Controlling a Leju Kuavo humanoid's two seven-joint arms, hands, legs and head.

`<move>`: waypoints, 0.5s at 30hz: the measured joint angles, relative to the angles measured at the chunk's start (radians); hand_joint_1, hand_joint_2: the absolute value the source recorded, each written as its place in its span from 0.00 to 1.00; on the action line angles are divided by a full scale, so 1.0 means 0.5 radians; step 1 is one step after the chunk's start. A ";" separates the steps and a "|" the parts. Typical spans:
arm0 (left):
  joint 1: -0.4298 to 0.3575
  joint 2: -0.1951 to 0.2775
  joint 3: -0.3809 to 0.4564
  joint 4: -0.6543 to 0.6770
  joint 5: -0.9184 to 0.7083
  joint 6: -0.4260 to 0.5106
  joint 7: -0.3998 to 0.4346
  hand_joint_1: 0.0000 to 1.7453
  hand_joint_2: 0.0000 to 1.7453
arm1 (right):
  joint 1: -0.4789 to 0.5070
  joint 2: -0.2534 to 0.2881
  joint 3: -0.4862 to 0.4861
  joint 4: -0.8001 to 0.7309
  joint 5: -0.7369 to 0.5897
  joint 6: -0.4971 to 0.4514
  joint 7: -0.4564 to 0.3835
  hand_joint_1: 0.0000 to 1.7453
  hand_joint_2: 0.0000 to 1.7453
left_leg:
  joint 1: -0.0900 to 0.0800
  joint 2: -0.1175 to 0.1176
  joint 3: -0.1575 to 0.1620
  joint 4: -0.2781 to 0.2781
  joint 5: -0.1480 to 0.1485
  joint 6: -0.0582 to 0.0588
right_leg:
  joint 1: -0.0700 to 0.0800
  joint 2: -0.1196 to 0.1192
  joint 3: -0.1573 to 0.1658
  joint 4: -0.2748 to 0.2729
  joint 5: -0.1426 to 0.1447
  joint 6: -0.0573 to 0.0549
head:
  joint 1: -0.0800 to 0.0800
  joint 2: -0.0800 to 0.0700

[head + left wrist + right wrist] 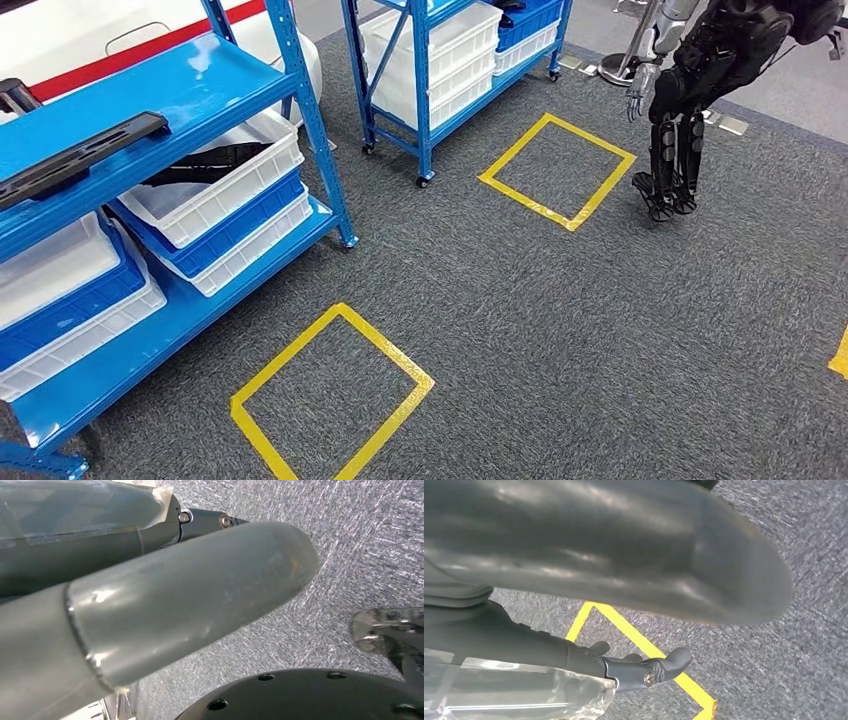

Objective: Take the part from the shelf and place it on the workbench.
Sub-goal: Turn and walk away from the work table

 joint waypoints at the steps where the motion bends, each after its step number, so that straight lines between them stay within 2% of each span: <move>1: 0.001 0.000 0.000 0.000 0.001 0.004 0.000 0.00 0.00 | 0.004 -0.001 0.003 0.000 0.003 0.003 0.000 0.00 0.00 | 0.002 0.006 -0.061 0.115 -0.039 -0.003 | 0.005 -0.014 -0.001 0.000 -0.002 -0.002 | 0.000 0.000; 2: 0.004 0.000 0.000 0.000 0.002 0.008 0.000 0.00 0.00 | 0.007 -0.002 0.007 0.000 0.005 0.005 0.000 0.00 0.00 | 0.002 0.010 -0.091 0.165 -0.039 -0.002 | 0.008 -0.027 -0.001 0.001 -0.004 -0.005 | 0.000 0.000; 3: 0.007 0.000 0.000 0.000 0.002 0.011 0.000 0.00 0.00 | 0.008 -0.004 0.011 0.001 0.006 0.006 0.000 0.00 0.00 | 0.002 0.014 -0.078 0.132 0.001 0.003 | 0.011 -0.038 0.001 0.000 -0.005 -0.006 | 0.000 0.000; 5: 0.009 0.002 0.000 0.000 0.002 0.016 0.000 0.00 0.00 | 0.007 -0.004 0.019 0.001 0.007 0.006 0.000 0.00 0.00 | -0.003 0.043 0.052 -0.131 0.143 0.028 | 0.016 -0.055 0.010 0.000 -0.008 -0.008 | -0.001 0.000; 7: 0.005 0.006 0.000 -0.001 -0.002 0.017 0.000 0.00 0.00 | 0.005 -0.003 0.026 0.002 0.003 0.006 0.000 0.00 0.00 | -0.018 0.087 0.166 -0.361 0.222 0.053 | 0.026 -0.070 0.015 -0.001 -0.013 -0.001 | 0.001 0.000; 8: 0.003 0.007 0.000 -0.001 -0.005 0.017 0.000 0.00 0.00 | 0.005 -0.002 0.027 0.002 -0.001 0.005 -0.001 0.00 0.00 | -0.027 0.098 0.185 -0.404 0.227 0.062 | 0.029 -0.078 0.015 -0.002 -0.016 0.005 | 0.002 0.000; 11: 0.003 0.010 0.000 0.000 -0.014 0.014 0.003 0.00 0.00 | 0.003 0.000 0.028 0.004 -0.013 0.003 -0.010 0.00 0.00 | -0.031 0.069 0.198 -0.440 0.240 0.087 | 0.032 -0.089 0.023 -0.003 -0.023 0.031 | 0.003 0.000; 13: 0.003 0.009 0.000 0.000 -0.010 0.011 0.007 0.00 0.50 | 0.002 0.001 0.028 0.004 -0.015 0.003 -0.019 0.00 0.00 | -0.019 0.047 0.220 -0.477 0.265 0.107 | 0.035 -0.047 -0.024 0.109 -0.083 0.031 | 0.009 0.000; 15: 0.000 0.003 0.000 0.000 0.000 0.011 0.011 0.00 1.00 | 0.003 -0.002 0.028 0.004 -0.013 0.004 -0.025 0.00 0.00 | -0.016 0.024 0.223 -0.487 0.273 0.117 | 0.029 -0.003 -0.147 0.363 -0.197 0.018 | 0.016 0.000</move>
